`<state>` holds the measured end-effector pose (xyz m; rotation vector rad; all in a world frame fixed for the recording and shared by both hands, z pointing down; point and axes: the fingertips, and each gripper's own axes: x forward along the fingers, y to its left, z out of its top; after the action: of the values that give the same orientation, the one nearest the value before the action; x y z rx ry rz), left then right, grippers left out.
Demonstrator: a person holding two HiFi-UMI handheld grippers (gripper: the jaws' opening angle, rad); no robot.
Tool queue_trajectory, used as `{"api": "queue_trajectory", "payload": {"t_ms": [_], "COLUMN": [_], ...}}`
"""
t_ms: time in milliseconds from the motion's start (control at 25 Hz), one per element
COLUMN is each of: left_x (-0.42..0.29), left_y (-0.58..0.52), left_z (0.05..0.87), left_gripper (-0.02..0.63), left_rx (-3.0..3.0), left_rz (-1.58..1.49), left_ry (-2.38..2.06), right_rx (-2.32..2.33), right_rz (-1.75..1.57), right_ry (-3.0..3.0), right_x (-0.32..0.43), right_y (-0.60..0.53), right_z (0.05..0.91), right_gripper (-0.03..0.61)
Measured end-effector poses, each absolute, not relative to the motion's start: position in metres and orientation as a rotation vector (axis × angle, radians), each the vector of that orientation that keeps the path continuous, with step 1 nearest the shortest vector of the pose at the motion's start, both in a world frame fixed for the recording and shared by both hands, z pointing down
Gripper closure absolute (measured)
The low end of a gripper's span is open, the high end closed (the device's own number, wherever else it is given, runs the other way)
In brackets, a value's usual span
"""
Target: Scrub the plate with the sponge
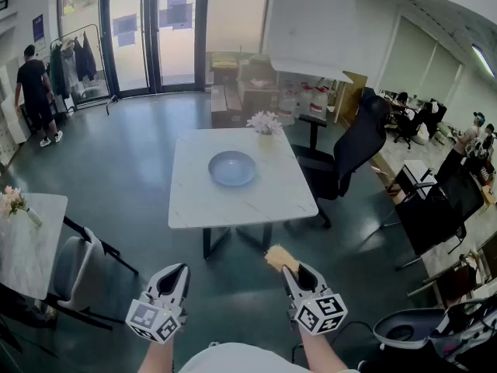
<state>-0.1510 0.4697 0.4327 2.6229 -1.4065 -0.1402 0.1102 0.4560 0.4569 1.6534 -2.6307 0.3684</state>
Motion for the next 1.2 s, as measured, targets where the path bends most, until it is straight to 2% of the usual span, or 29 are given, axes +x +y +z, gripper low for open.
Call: {"api": "queue_trajectory", "payload": {"t_ms": [760, 1200], "left_x": [-0.182, -0.197], "left_y": [0.465, 0.444], "left_z": [0.435, 0.467], "left_gripper": [0.577, 0.577], "left_rx": [2.619, 2.582], "left_rz": [-0.224, -0.179], "left_ry": [-1.325, -1.271], "right_rx": [1.756, 1.811], "right_rz": [0.364, 0.382], "right_ry": [-2.618, -2.546], "right_x": [0.079, 0.071], "right_y": [0.467, 0.455], "right_z": [0.451, 0.466], "right_gripper": [0.437, 0.436]}}
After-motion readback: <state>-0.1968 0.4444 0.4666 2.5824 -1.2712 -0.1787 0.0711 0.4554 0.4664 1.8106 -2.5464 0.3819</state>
